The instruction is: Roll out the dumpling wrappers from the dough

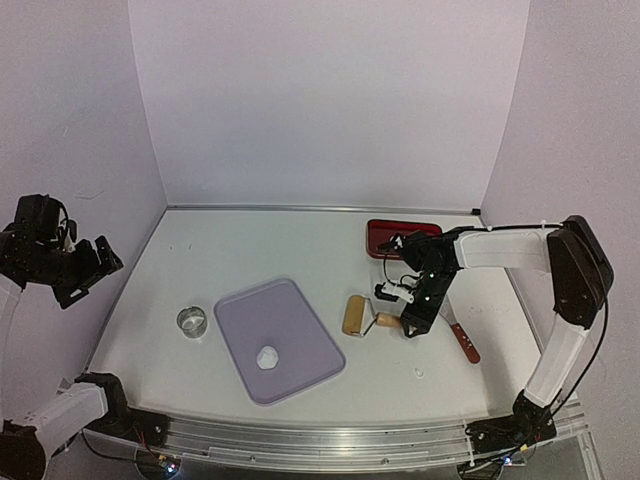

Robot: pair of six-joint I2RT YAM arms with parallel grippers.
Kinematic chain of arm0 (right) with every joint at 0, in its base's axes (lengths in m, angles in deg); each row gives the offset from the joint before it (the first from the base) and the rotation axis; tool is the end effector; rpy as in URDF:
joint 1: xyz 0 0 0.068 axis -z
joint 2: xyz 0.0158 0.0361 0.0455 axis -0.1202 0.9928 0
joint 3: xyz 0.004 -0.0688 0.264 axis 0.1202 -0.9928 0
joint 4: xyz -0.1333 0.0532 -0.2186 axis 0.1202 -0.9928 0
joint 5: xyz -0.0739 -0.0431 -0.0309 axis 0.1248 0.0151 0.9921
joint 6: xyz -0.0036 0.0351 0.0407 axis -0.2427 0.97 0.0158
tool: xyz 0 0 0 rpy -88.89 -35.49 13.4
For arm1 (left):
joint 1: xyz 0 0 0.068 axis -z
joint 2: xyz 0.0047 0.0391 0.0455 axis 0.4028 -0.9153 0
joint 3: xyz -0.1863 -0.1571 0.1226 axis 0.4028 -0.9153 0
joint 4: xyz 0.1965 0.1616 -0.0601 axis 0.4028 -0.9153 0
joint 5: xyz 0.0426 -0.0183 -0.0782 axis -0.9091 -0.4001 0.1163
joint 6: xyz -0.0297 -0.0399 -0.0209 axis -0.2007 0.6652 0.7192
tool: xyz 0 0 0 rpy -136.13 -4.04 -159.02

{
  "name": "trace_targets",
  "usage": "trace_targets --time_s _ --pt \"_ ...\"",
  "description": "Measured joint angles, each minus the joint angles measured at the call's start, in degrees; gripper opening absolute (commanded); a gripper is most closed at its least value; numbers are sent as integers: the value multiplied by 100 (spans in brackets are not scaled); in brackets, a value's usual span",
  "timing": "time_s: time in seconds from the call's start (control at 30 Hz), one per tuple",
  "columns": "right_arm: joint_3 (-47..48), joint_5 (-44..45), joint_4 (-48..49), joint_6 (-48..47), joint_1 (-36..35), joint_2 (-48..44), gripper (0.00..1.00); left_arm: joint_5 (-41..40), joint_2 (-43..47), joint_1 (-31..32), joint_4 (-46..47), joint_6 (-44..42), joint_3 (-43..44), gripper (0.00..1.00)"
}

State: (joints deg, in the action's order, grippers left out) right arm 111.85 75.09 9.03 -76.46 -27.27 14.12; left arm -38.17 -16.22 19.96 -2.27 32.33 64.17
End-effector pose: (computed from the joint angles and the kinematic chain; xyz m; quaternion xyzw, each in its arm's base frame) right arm 0.2720 0.1905 0.1674 -0.5264 0.8435 0.0706 0.0799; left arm 0.1073 0.0037 0.3531 -0.2467 0.9088 -0.1151 0.3161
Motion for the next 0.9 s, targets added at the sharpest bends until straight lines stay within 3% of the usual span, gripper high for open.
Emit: trace_targets --time_s 0.27,0.43,0.5,0.6,0.77,0.9 --pt "55 30 166 351 0 66 35 -17 -7 0 105 93 -147 100" --pt "21 20 218 943 0 34 32 -16 -36 0 159 190 -313 100" --pt "-73 -63 222 1195 0 -57 40 -16 -51 0 202 201 -332 100" --pt "-331 -146 166 1466 -34 -337 67 -8 -79 0 260 203 -333 100" --pt "-489 26 70 1575 -139 -814 74 17 -164 0 338 203 -404 100" --pt "-487 342 114 1498 -155 -817 75 52 -327 0 394 203 -411 100"
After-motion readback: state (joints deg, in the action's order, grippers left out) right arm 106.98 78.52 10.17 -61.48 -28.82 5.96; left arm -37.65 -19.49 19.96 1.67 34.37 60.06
